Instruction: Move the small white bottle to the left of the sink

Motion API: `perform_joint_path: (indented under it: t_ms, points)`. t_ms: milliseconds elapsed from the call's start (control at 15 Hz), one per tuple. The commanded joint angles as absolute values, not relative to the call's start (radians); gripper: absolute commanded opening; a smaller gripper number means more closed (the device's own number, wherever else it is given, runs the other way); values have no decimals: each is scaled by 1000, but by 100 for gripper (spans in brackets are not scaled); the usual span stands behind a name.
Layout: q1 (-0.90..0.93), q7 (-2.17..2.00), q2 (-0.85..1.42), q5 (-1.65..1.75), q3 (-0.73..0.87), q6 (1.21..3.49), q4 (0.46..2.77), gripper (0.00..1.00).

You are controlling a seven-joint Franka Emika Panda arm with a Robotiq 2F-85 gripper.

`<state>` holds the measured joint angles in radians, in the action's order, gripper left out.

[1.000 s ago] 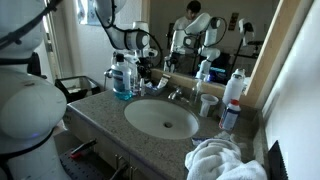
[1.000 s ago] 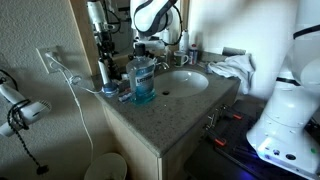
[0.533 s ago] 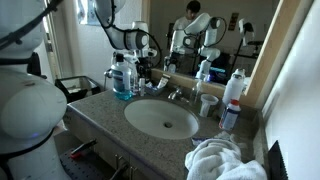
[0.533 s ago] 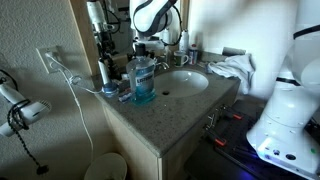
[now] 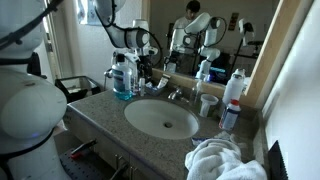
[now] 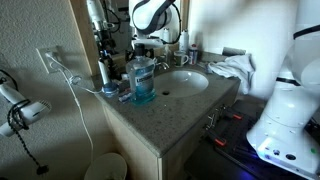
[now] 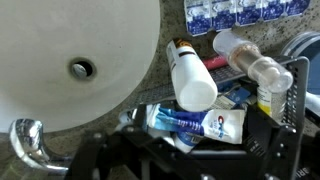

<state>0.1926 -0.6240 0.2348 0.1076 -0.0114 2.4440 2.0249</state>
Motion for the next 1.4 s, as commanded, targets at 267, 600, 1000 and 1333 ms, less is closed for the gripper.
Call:
perform_joint_path:
  t_ms: [267, 600, 1000, 1333]
  points:
    - [193, -675, 218, 120, -4, 2382, 1956, 100]
    - [189, -696, 190, 123, -3, 2355, 1915, 100]
    - [181, -746, 131, 159, -10, 2266, 1859, 100]
    - [181, -808, 106, 221, -24, 2198, 1832, 100]
